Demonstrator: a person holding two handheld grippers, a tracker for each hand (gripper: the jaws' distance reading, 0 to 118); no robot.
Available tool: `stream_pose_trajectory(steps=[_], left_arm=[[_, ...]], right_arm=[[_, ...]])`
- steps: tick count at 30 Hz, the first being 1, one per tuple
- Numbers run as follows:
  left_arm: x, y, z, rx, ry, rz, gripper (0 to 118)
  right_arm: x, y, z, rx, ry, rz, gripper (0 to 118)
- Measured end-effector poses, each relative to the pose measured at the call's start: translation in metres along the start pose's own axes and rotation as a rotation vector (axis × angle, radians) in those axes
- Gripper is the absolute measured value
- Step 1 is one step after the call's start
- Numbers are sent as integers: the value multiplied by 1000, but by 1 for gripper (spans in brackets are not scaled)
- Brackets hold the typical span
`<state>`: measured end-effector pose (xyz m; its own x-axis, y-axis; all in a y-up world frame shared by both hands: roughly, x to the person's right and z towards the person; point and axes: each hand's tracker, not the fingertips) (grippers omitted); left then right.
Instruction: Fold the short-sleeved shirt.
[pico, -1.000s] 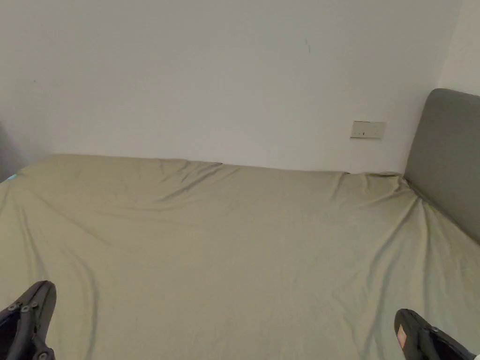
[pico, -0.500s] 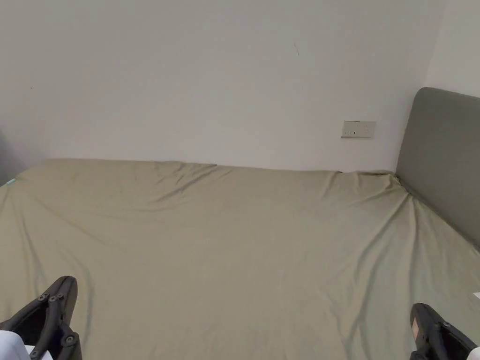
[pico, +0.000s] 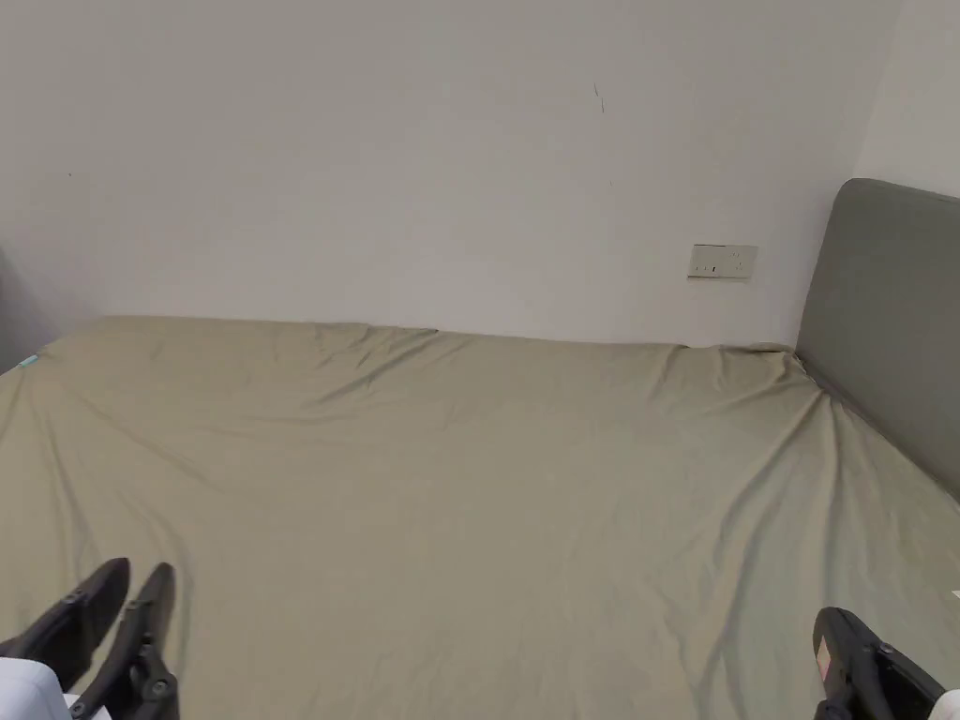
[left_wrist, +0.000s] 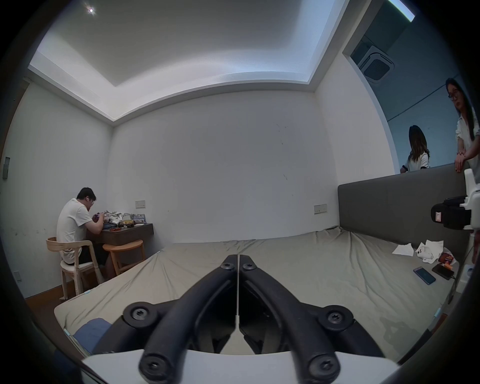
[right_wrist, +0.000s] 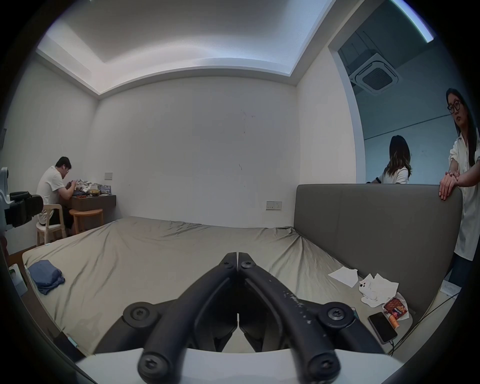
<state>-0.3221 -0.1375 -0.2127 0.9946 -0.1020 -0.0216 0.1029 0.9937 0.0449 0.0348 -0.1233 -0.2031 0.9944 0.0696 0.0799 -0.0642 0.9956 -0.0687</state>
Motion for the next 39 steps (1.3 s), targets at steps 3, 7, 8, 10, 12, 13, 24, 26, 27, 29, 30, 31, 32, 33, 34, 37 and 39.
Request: stream_pose_trajectory(steps=[3, 7, 8, 10, 12, 13, 24, 26, 27, 29, 30, 31, 32, 33, 34, 37, 39], left_arm=[[2, 2, -6, -35, 1, -7, 117], [-2, 4, 1, 10, -27, 29, 118], [-4, 3, -2, 12, -24, 19, 118], [-4, 3, -4, 19, -11, 11, 118], [-7, 2, -6, 15, -24, 13, 118], [-8, 2, -7, 14, -30, 22, 118], [-10, -5, -12, -3, -6, 23, 118], [-11, -4, -12, 2, -10, 25, 118], [-11, -4, -11, 4, -9, 30, 118], [-12, -1, -12, 2, -9, 28, 118], [-12, -2, -12, 3, -4, 26, 118], [-12, -2, -12, 4, -5, 27, 118], [-12, 0, -12, 1, -9, 29, 118], [-12, 1, -12, 2, -9, 31, 118], [-12, 1, -12, 4, -7, 33, 118], [-12, 1, -12, 1, -9, 44, 118], [-12, 1, -12, 2, -4, 43, 118]], right_arm=[[8, 4, -4, 12, 73, -22, 57], [12, 9, -1, 3, 87, -24, 116], [12, 10, 1, 3, 128, -41, 118], [12, 14, -7, 1, 120, -67, 118], [11, 17, -5, 12, 115, -101, 118], [10, 19, -8, 10, 106, -110, 118], [-8, 22, -11, -13, 77, -90, 118], [-5, 24, -12, -53, 114, -146, 118], [-5, 23, -11, -34, 91, -140, 118], [-9, 24, -12, -32, 33, -95, 118], [-10, 25, -13, -43, 21, -75, 118], [-11, 25, -13, -34, 12, -60, 118], [-12, 25, -14, -36, -3, -49, 118], [-12, 25, -15, -34, -17, -42, 118], [-12, 25, -14, -25, -21, -39, 118], [-9, 26, -14, -19, -18, -49, 118], [-8, 27, -13, -17, -16, -69, 118]])
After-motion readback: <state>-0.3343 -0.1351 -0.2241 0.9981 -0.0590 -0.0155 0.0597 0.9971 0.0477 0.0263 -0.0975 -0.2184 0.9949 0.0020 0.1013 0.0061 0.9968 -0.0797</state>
